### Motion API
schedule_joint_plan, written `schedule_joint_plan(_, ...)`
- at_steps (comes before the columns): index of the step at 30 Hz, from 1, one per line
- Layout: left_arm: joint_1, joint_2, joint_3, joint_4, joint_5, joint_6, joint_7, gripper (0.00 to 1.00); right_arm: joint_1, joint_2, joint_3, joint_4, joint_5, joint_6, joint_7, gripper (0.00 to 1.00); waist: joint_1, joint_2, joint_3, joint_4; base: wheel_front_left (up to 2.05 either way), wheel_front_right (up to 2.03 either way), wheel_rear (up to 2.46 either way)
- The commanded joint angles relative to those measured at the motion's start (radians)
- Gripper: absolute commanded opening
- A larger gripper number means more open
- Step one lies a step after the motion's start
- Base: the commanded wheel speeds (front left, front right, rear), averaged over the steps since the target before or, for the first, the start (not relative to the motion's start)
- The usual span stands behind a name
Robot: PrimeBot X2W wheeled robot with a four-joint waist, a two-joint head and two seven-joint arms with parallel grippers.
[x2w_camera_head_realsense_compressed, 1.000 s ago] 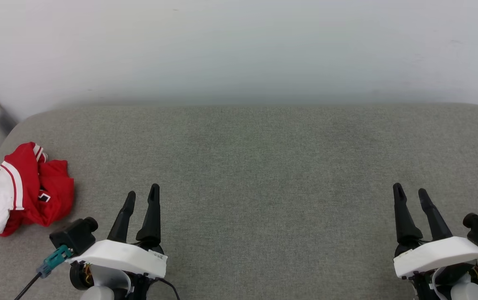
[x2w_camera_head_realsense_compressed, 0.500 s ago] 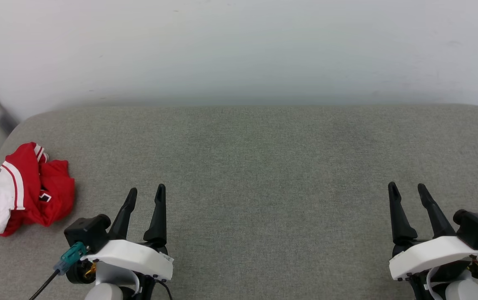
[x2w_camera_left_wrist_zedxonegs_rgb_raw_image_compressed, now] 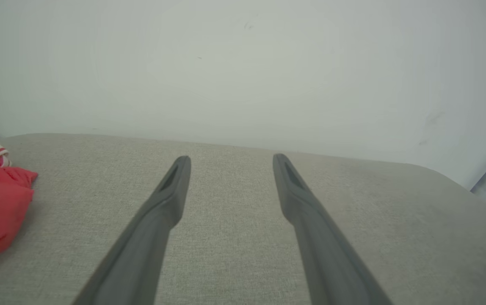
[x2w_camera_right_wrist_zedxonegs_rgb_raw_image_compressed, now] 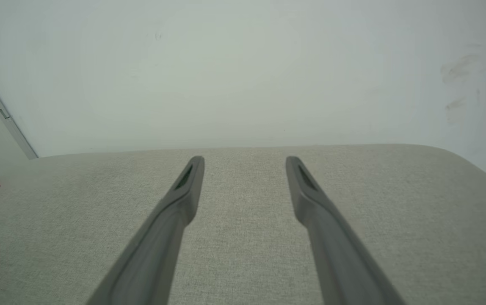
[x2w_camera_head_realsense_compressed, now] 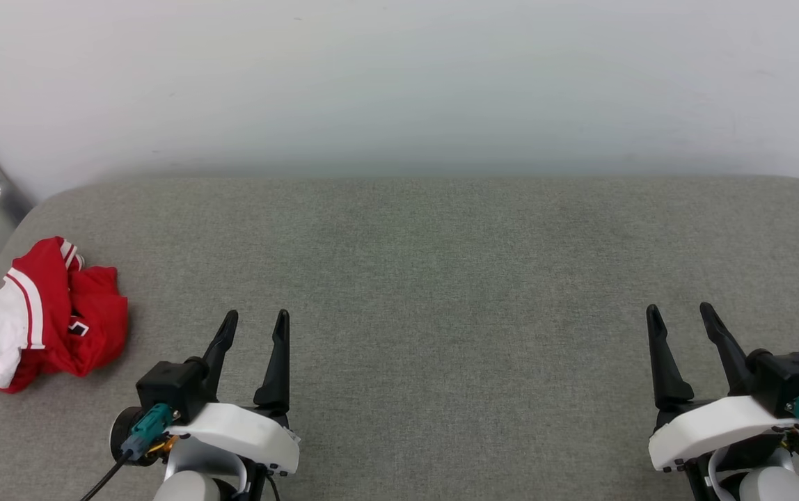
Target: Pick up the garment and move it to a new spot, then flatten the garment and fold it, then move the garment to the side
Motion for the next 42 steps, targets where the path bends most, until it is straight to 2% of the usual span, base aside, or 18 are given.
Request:
schedule_joint_plan(1, -0.018, 0.007, -0.003, -0.002, 0.027, 0.007, -0.009, 1.0, -0.01, 0.001, 0.0, -0.009, -0.026, 0.0, -0.009, 1.0, -0.0001, -0.0001, 0.0, 0.001, 0.0, 0.0, 0.0)
schedule_joint_plan(14, -0.021, 0.009, -0.02, 0.013, 0.131, 0.017, -0.036, 1.0, -0.008, 0.002, 0.005, 0.0, -0.115, 0.0, -0.027, 1.0, -0.0001, -0.0001, -0.003, 0.006, 0.0, 0.0, 0.0)
schedule_joint_plan(21, -0.024, 0.006, -0.018, 0.024, 0.17, 0.02, -0.048, 1.0, -0.007, 0.002, -0.006, 0.009, -0.127, 0.0, -0.034, 1.0, -0.0001, -0.0001, -0.004, 0.007, 0.0, 0.0, 0.0)
schedule_joint_plan(34, -0.03, -0.006, 0.001, 0.045, 0.209, 0.019, -0.07, 1.0, -0.019, 0.002, -0.009, 0.032, -0.155, 0.0, -0.057, 1.0, -0.0001, -0.0001, -0.006, 0.01, 0.0, 0.0, 0.0)
schedule_joint_plan(42, -0.029, -0.012, 0.011, 0.06, 0.191, 0.015, -0.069, 1.0, -0.016, 0.002, -0.004, 0.043, -0.135, 0.0, -0.057, 1.0, -0.0001, -0.0001, -0.007, 0.013, 0.0, 0.0, 0.0)
